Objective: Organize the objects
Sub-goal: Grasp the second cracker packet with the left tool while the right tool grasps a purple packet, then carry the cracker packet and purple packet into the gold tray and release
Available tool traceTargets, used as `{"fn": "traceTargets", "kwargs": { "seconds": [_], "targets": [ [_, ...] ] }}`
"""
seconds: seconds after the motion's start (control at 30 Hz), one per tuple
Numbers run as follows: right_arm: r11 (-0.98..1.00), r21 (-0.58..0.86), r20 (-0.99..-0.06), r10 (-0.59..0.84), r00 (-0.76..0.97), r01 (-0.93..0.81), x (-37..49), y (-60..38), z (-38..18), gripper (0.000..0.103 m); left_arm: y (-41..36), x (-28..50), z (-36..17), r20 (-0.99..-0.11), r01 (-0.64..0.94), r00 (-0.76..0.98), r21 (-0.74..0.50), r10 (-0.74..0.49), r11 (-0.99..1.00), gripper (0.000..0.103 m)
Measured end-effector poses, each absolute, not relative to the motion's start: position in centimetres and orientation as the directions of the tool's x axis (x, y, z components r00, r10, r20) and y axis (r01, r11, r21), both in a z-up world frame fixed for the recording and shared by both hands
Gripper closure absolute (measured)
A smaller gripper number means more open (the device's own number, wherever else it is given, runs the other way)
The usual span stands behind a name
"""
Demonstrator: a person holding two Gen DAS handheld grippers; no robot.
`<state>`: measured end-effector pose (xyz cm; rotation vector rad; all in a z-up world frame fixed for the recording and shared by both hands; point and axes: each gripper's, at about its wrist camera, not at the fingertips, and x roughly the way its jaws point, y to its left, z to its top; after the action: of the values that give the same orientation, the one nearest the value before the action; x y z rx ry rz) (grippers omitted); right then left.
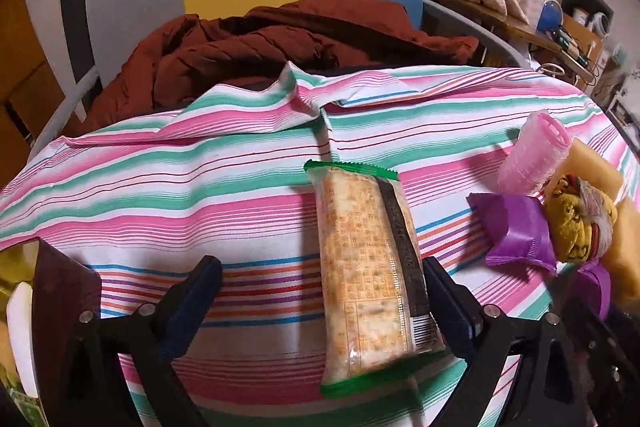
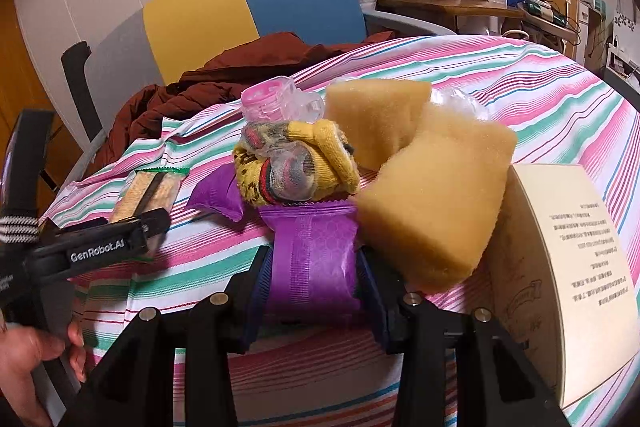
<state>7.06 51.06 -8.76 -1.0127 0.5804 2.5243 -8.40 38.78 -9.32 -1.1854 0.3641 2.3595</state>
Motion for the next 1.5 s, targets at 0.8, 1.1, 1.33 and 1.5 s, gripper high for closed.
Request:
{"fn": "traceTargets", "kwargs": {
  "seconds": [0.8, 1.1, 1.33, 1.5],
  "targets": [
    [-0.871, 0.201, -0.674, 0.209, -0.708, -0.449, 7.5, 50.2, -7.8, 0.064, 36.7, -2.4, -8.3, -0.648, -0.605, -0.673, 0.203, 0.357, -0.770, 0.058],
    [-0.897, 0.170, -0.629, 0.219, -0.746, -0.407, 8.3, 48.1, -6.4, 0.065, 35.8, 1.9, -7.3, -0.563, -0.634, -0.718, 0.285, 0.409, -0.719, 0.058],
    [-0.888, 0.193, -0.641, 0.209, -0.739, -0.418, 9.4, 47.1, -6.0, 0.065, 34.4, 3.5, -6.9, -0.560, -0.659, -0.693, 0.238, 0.454, -0.714, 0.058],
    [-0.903, 0.194, -0.646, 0.177, -0.742, -0.384, 10.3, 45.3, -5.5, 0.065, 33.5, 5.3, -6.4, -0.550, -0.693, -0.665, 0.204, 0.505, -0.691, 0.058]
  ]
}}
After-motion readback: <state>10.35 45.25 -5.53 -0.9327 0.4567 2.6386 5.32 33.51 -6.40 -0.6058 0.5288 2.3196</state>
